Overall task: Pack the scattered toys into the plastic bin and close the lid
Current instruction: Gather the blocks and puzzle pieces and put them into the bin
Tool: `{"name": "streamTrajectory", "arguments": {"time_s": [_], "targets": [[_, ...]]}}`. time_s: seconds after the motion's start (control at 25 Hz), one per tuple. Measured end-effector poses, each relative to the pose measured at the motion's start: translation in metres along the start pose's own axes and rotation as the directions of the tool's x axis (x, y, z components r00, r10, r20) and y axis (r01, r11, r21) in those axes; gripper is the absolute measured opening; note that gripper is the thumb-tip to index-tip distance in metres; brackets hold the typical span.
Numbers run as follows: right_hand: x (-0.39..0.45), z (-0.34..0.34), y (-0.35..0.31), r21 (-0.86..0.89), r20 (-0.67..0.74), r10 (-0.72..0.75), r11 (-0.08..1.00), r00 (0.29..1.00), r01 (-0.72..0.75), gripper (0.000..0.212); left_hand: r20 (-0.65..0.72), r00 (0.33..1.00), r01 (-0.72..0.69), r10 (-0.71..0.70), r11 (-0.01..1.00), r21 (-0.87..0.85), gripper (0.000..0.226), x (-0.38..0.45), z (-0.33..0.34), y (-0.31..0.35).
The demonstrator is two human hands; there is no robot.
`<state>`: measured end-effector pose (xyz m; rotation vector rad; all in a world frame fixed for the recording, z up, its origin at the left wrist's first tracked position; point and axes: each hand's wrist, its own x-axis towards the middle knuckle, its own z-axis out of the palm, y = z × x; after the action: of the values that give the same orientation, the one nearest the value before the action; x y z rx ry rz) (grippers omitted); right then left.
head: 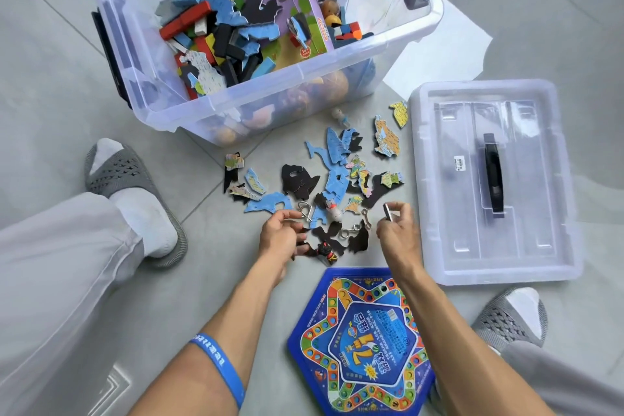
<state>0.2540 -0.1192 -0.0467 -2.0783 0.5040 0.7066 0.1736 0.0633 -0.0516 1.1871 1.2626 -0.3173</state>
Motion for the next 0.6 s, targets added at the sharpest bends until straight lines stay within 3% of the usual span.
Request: {"name": "streamTrajectory", "arguments": {"time_s": [0.04,0.12,0.16,0.24,0.36,0.48,0.6], "targets": [[-0.002,0.002,0.004,-0.143,-0.028,-0.017,0.990,0.999,0.013,0.023,-0.030,0.992,-0.108,0.121,0.956,0.272,0.036,-0.001,-0.001,-0.003],[-0.009,0.012,0.011,-0.385,-0.082,-0.012,0.923,0.997,-0.021,0.027,0.143,0.930,-0.332,0.339,0.605,0.724,0.032,-0.004,-0.003,-0.014],[-0.013,0.020,0.016,-0.469,-0.090,-0.003,0.882,0.996,-0.040,0.033,0.264,0.887,-0.420,0.380,0.424,0.802,0.039,-0.005,-0.003,-0.021],[-0.019,0.034,0.025,-0.545,-0.090,-0.030,0.838,0.996,-0.024,0.037,0.404,0.816,-0.519,0.415,0.215,0.827,0.049,-0.008,0.000,-0.033],[-0.013,0.042,0.028,-0.426,-0.125,0.001,0.903,0.992,-0.054,0.030,0.455,0.774,-0.552,0.440,0.119,0.825,0.039,-0.007,-0.001,-0.035],[-0.002,0.033,0.025,-0.203,-0.029,0.064,0.977,0.998,-0.069,0.018,0.444,0.805,-0.539,0.394,0.171,0.825,0.026,-0.003,-0.003,-0.029],[-0.001,0.019,0.016,0.175,0.080,0.177,0.966,0.981,-0.189,0.010,0.392,0.840,-0.492,0.376,0.222,0.842,0.022,-0.002,0.000,-0.022]]}}
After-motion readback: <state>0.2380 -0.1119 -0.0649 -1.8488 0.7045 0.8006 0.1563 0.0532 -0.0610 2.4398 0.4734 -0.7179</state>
